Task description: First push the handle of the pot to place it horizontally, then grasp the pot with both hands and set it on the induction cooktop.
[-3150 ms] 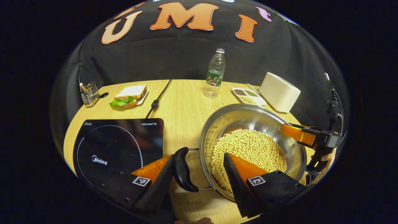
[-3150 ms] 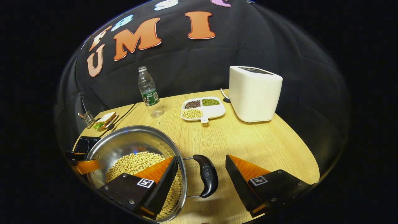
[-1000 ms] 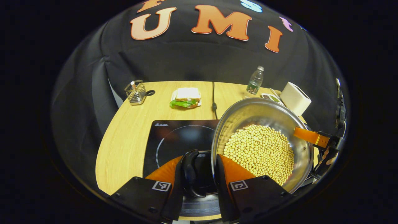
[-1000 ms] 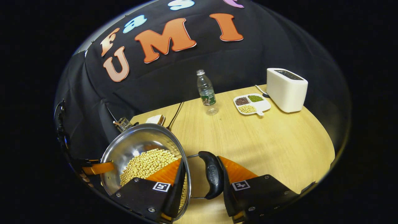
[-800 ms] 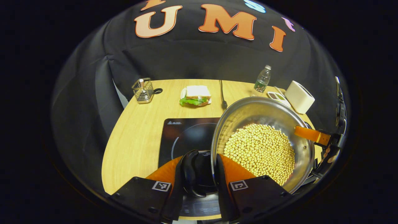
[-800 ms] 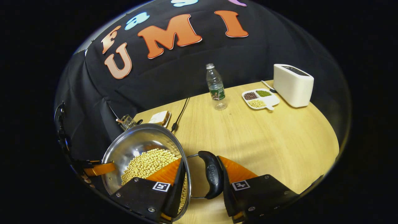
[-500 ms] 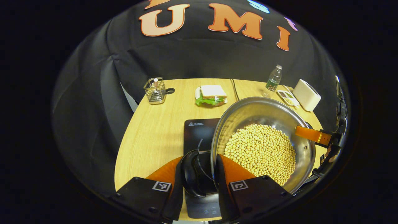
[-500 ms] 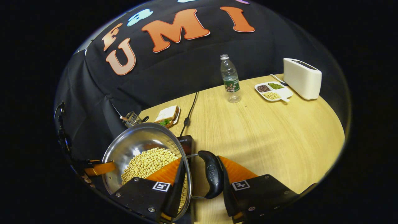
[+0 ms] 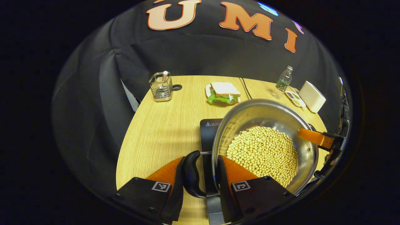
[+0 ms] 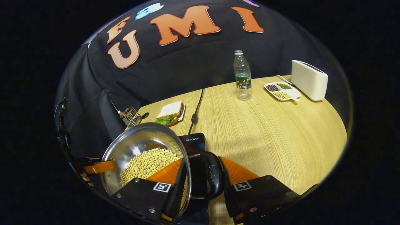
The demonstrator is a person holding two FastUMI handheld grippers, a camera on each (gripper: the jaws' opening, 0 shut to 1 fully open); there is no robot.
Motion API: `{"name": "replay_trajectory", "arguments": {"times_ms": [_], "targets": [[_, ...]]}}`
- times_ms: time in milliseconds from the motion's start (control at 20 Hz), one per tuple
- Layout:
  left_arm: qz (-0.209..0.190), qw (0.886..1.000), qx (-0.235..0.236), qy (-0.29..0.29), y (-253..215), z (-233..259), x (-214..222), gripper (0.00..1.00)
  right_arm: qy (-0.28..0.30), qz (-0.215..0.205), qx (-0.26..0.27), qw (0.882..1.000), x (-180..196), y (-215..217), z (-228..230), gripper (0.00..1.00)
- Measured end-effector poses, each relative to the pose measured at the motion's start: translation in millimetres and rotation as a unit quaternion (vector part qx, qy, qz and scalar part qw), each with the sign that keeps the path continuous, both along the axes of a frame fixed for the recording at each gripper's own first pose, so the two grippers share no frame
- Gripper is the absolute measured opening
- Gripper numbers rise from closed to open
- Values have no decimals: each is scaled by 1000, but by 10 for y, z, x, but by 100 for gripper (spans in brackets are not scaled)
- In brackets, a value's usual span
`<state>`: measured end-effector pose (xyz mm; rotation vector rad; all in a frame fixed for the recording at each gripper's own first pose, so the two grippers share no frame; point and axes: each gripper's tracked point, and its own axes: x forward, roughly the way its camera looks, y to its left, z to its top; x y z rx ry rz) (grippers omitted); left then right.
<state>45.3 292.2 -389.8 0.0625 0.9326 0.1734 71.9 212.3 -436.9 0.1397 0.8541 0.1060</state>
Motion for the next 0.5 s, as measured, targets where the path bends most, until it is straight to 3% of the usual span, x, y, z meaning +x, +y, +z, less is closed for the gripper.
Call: {"name": "replay_trajectory", "arguments": {"times_ms": [200, 350, 450, 500], "targets": [[14, 1000, 2, 4, 16, -10, -53, 63, -22, -9, 13, 1000, 54, 0, 153, 65], [22, 999, 40, -25, 9, 276, -67, 67, -71, -12, 6, 997, 152, -95, 525, 84], [27, 996, 73, -52, -28, 552, -61, 87, -98, -9, -2, 995, 163, -177, 749, 94], [30, 994, 86, -65, -81, 712, -86, 92, -109, -7, -4, 994, 164, -225, 868, 95]]}}
